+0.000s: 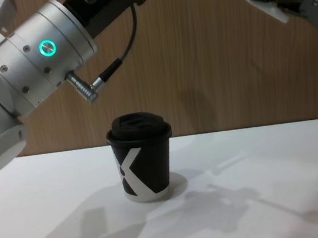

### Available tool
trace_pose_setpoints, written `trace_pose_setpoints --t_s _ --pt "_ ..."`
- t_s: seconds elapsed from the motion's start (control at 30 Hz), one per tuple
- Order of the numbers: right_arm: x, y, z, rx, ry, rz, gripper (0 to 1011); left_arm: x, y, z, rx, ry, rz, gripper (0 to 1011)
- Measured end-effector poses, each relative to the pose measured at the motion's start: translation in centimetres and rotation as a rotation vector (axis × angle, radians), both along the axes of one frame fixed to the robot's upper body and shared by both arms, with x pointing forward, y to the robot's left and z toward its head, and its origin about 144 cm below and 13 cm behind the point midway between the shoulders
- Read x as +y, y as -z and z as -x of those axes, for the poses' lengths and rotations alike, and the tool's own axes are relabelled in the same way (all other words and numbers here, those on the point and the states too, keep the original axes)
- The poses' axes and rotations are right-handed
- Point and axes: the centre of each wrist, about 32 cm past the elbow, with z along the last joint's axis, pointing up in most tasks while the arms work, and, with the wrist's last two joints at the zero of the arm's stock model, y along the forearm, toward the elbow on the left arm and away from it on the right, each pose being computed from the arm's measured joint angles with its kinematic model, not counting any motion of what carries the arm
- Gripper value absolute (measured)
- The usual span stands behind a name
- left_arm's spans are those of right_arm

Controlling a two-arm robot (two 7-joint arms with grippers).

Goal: Pick up the straw with one hand, pass it to the other hand, and insert it into the cup.

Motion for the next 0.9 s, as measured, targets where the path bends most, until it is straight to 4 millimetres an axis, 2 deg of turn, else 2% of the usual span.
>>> trace_pose_setpoints --t_s 0.13,0.33,0.37,0.43,0.47,0.5,0.6,0.67,0.9 --pt "0.00 0.00 0.00 0.000 0.000 0.000 48 0.03 0.03 0.00 0.000 0.000 0.000 21" --pt "0.00 0.00 0.00 0.000 0.000 0.000 203 0.04 0.08 0.02 0.002 -0.002 0.000 2" --pt "0.00 0.00 0.00 0.000 0.000 0.000 257 0.06 0.09 0.02 0.002 -0.004 -0.001 2" --pt "0.00 0.00 0.00 0.000 0.000 0.000 286 0.09 0.10 0.03 0.003 -0.007 -0.002 2" --pt "0.00 0.00 0.00 0.000 0.000 0.000 353 0.10 0.10 0.03 0.003 -0.008 -0.004 2" --pt "0.00 0.00 0.00 0.000 0.000 0.000 353 0.14 0.09 0.05 0.002 -0.012 -0.007 2" --pt "0.00 0.00 0.00 0.000 0.000 0.000 474 0.23 -0.06 0.15 -0.005 -0.022 -0.021 2" --pt "0.00 0.00 0.00 0.000 0.000 0.000 514 0.30 -0.14 0.20 -0.010 -0.028 -0.031 2" --pt "0.00 0.00 0.00 0.000 0.000 0.000 752 0.69 -0.79 0.66 -0.058 -0.066 -0.090 2"
